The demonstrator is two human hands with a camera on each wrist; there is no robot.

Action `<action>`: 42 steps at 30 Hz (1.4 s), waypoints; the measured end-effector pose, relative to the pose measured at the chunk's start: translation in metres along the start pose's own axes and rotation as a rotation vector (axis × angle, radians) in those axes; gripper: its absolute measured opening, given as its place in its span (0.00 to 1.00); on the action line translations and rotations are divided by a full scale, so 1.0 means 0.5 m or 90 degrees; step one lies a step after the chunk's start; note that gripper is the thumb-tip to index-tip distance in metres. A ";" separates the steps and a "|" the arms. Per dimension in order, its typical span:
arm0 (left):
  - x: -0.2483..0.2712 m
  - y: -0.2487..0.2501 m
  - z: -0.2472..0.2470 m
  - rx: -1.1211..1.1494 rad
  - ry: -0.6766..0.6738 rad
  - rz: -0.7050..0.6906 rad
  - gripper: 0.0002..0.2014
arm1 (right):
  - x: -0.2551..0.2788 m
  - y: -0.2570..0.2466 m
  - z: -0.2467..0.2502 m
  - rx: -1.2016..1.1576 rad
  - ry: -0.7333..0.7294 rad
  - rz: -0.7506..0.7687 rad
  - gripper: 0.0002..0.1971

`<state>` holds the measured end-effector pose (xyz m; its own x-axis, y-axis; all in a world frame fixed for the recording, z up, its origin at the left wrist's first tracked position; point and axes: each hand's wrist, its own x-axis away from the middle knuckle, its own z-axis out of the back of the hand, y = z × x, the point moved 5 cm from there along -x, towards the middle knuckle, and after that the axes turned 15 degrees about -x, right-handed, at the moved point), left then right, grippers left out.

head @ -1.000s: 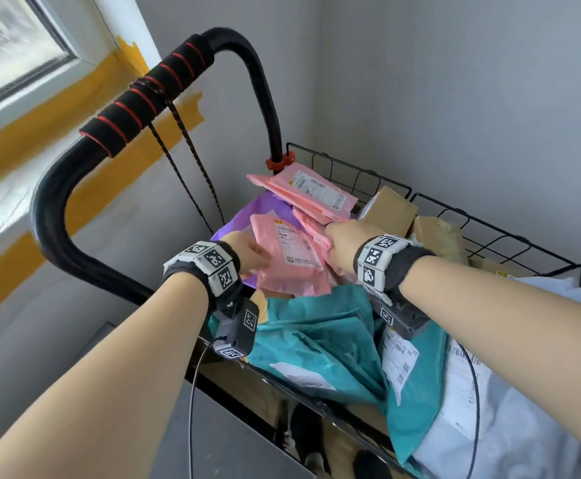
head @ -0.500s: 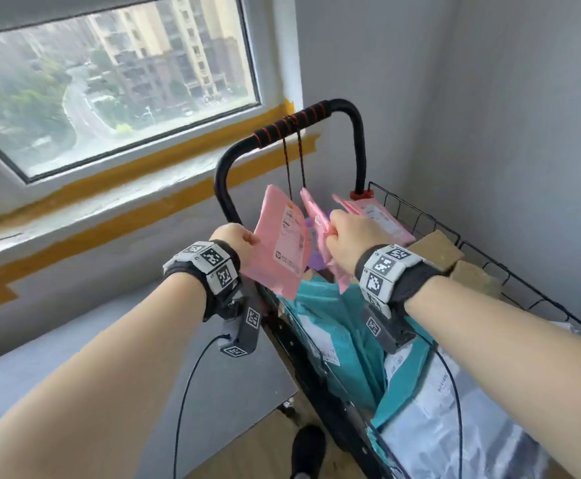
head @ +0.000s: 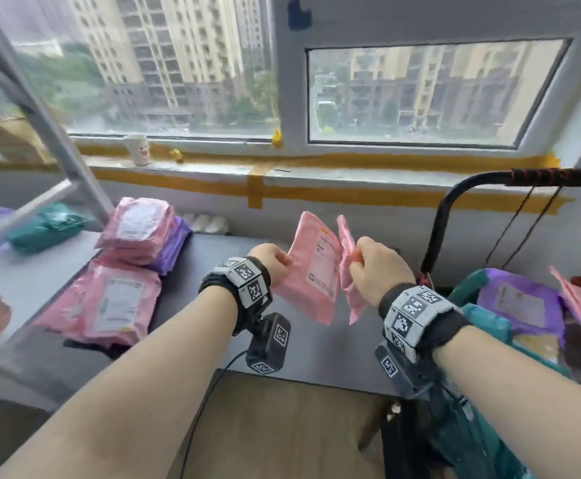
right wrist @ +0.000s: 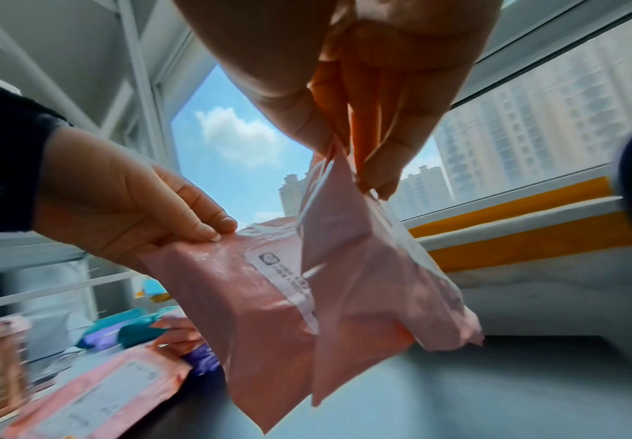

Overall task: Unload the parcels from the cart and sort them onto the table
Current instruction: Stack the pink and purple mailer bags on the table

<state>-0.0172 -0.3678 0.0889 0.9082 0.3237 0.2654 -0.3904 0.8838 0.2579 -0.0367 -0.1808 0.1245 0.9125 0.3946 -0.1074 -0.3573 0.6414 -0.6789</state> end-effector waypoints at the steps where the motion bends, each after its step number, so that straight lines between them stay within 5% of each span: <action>1: 0.014 -0.044 0.010 0.020 0.020 0.023 0.10 | -0.004 -0.035 -0.027 -0.002 -0.007 0.022 0.12; 8: 0.101 -0.375 0.082 0.066 0.096 0.116 0.14 | -0.018 -0.285 -0.259 -0.026 -0.071 0.139 0.17; 12: 0.140 -0.551 0.139 0.059 0.105 0.153 0.15 | -0.021 -0.419 -0.388 -0.034 -0.087 0.186 0.05; 16: 0.136 -0.670 0.194 0.089 0.154 0.171 0.17 | -0.036 -0.509 -0.462 -0.051 -0.064 0.217 0.05; 29: -0.100 -0.794 0.267 0.172 0.147 0.184 0.17 | -0.264 -0.578 -0.527 -0.065 -0.006 0.218 0.03; 33: -0.200 -0.820 0.285 0.191 0.138 0.222 0.14 | -0.368 -0.588 -0.554 -0.053 0.007 0.262 0.10; 37: -0.289 -0.873 0.284 0.243 0.145 0.288 0.13 | -0.450 -0.615 -0.619 0.026 0.008 0.346 0.06; 42: -0.336 -0.936 0.243 0.258 0.135 0.331 0.13 | -0.487 -0.638 -0.743 0.049 -0.017 0.395 0.14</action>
<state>-0.0053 -0.8769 0.0366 0.5816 0.7667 0.2719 -0.7711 0.4131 0.4844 -0.0709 -0.7258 0.0972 0.5253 0.7244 -0.4465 -0.8334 0.3323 -0.4415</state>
